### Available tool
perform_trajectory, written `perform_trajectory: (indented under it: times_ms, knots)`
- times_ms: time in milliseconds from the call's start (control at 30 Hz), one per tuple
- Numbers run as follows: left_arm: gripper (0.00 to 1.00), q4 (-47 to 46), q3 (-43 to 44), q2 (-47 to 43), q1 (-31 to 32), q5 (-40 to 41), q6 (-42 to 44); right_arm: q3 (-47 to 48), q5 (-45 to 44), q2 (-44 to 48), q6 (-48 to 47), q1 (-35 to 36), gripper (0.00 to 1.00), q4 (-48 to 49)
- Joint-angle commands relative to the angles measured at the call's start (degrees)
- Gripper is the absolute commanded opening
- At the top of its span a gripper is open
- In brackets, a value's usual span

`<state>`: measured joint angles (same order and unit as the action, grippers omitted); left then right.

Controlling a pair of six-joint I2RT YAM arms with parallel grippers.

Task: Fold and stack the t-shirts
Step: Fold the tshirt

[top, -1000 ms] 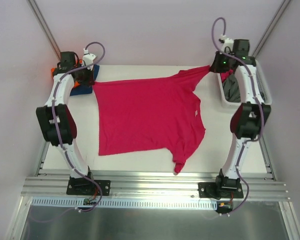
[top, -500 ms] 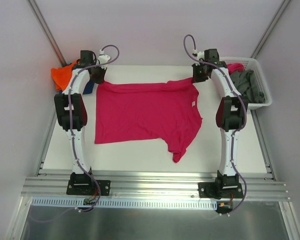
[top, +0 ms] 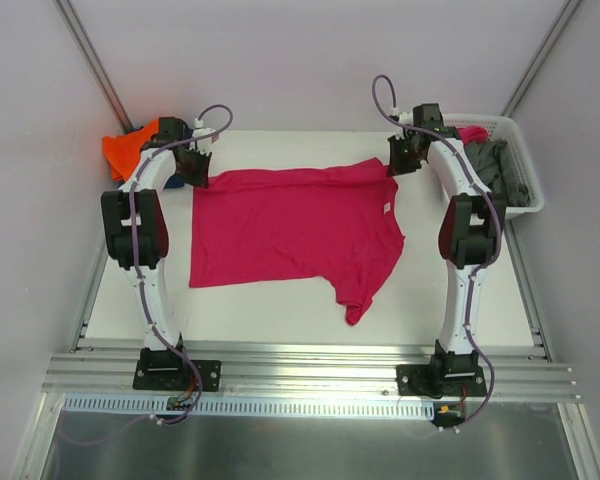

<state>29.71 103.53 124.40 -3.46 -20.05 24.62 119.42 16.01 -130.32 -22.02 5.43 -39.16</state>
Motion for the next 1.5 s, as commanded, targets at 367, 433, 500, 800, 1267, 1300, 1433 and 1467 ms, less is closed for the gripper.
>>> perform_trajectory:
  times_ms: [367, 433, 500, 800, 1267, 1300, 1433, 1467]
  knots:
    - [0.0, -0.01, -5.26, -9.79, -0.49, -2.27, -2.03, -9.02, 2.62, 12.02, 0.93, -0.6, 0.0, -1.8]
    - [0.0, -0.01, -5.09, -9.79, -0.84, -2.18, -2.3, -9.81, 2.97, 12.02, 0.93, -0.51, 0.01, -1.98]
    - [0.0, -0.01, -5.09, -9.61, -1.19, -2.01, -2.73, -9.99, 2.89, 11.85, 1.01, -0.42, 0.01, -1.98]
    - [0.0, 1.05, -4.74, -8.12, -1.98, -1.22, -3.97, -12.27, 2.45, 10.0, 0.31, -0.51, 0.01, -2.94]
    - [0.0, 1.66, -4.12, -5.4, -2.78, -1.22, -5.29, -11.49, 1.57, 5.96, -0.3, -0.6, 0.01, -3.65]
    - [0.0, 1.75, -4.12, -5.39, -2.69, -1.22, -5.29, -11.49, 1.48, 5.87, -0.3, -0.6, 0.01, -3.56]
    - [0.42, 1.93, -4.03, -5.22, -2.78, 0.01, -5.55, -10.7, 1.74, 5.25, -0.3, -0.69, 0.06, -3.73]
    - [0.59, 2.01, -3.95, -5.31, -2.69, 0.8, -6.25, -10.17, 1.66, 5.25, -0.22, -0.6, 0.11, -3.82]
